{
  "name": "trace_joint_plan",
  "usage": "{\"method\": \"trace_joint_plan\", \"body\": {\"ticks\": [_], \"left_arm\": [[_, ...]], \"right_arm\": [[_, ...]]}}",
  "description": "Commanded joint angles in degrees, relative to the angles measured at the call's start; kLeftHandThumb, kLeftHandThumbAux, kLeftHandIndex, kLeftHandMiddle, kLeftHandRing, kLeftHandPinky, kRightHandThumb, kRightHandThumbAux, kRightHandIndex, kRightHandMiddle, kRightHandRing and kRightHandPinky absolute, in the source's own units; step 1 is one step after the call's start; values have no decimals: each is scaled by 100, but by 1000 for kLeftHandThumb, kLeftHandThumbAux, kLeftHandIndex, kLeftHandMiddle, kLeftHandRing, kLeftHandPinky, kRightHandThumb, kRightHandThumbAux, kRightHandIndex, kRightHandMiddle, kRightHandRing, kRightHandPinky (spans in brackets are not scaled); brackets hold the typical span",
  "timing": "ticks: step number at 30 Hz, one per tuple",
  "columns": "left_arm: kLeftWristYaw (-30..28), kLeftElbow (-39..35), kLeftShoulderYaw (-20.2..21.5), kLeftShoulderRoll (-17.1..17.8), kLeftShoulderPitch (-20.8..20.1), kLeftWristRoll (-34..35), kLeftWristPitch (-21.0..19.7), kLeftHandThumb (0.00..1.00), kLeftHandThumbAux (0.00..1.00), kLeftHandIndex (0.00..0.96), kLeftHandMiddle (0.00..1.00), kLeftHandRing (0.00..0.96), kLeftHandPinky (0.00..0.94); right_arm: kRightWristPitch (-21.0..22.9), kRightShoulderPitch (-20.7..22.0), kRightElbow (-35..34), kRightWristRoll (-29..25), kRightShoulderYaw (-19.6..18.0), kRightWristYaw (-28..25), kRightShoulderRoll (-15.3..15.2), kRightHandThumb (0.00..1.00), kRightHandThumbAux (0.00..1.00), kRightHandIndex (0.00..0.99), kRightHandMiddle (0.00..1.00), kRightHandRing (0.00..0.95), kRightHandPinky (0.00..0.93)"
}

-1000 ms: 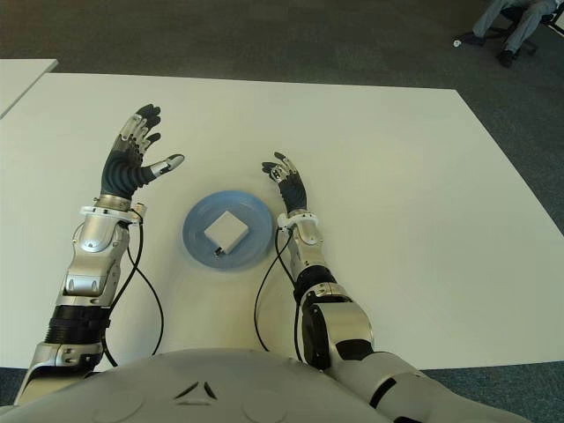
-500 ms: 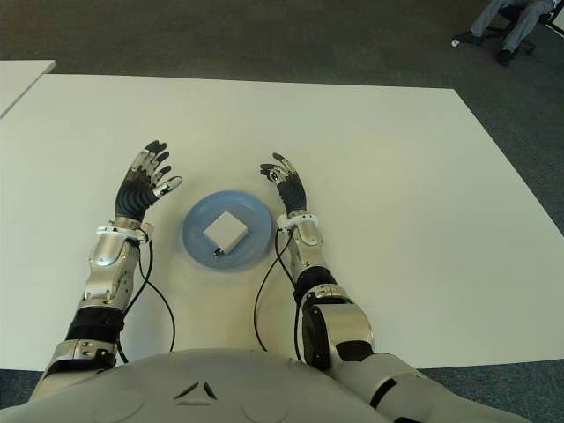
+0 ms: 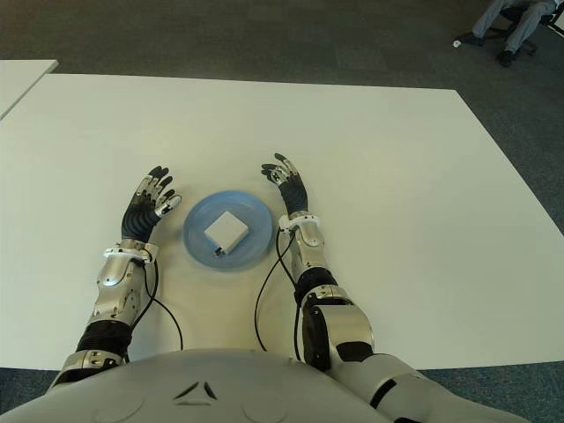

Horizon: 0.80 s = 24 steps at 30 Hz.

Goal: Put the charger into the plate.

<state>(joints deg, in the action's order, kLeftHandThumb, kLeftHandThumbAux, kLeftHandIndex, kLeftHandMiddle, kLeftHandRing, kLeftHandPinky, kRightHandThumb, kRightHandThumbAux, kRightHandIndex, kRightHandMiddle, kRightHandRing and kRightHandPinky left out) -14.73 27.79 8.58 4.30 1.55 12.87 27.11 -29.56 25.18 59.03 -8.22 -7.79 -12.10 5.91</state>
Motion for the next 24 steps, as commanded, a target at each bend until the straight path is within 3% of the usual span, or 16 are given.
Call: {"method": "trace_joint_plan", "body": {"ticks": [1,15,24], "left_arm": [[-40,137,30,-110,27,45,32,0,703,45,58,39,39],[160,269,92,-326,83,-8,64,0,627,13,31,12,18],[271,579,157,-415,-13,-102,344,0,622,12,35,17,29]], "right_arm": [[251,-237,111,-67,-43,20,150,0,596,145,357,309,238],[358,-308,-51,-44,-24,22,113,0,580,132,345,290,203],[419,-348,-136,-1,17,22,85,0,566,132,328,276,203]]}}
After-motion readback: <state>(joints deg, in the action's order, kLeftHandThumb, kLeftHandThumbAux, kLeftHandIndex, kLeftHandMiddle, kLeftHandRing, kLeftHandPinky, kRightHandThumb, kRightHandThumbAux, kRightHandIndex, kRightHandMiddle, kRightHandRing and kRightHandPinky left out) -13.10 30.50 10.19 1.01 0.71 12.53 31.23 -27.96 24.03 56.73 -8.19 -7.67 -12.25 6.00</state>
